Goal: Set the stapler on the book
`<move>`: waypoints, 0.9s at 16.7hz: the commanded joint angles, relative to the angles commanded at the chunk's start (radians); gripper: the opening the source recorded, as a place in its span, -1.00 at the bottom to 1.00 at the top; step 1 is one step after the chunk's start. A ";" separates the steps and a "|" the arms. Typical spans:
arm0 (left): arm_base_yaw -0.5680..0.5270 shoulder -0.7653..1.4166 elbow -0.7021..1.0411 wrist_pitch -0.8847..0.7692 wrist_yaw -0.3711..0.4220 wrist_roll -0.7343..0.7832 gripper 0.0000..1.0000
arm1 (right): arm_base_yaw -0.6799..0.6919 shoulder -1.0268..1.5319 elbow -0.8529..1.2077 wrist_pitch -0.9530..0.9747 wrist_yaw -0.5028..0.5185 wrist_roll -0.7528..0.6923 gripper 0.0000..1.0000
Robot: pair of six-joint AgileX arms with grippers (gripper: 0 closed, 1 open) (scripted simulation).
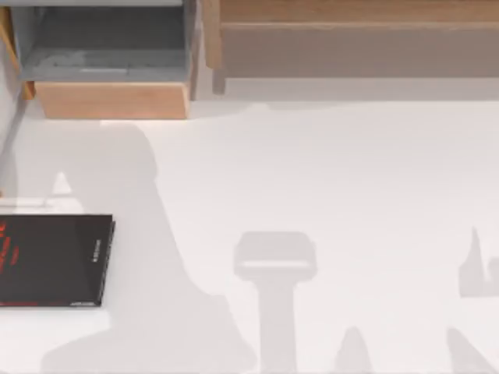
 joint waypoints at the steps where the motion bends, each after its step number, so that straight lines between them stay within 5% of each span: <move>1: 0.001 -0.001 0.001 -0.002 0.000 0.000 1.00 | 0.000 0.000 0.000 0.000 0.000 0.000 1.00; 9: 0.033 -0.097 -0.003 -0.090 0.008 0.039 1.00 | 0.000 0.000 0.000 0.000 0.000 0.000 1.00; 15: 0.025 -0.074 -0.111 0.038 0.005 0.023 1.00 | 0.000 0.000 0.000 0.000 0.000 0.000 1.00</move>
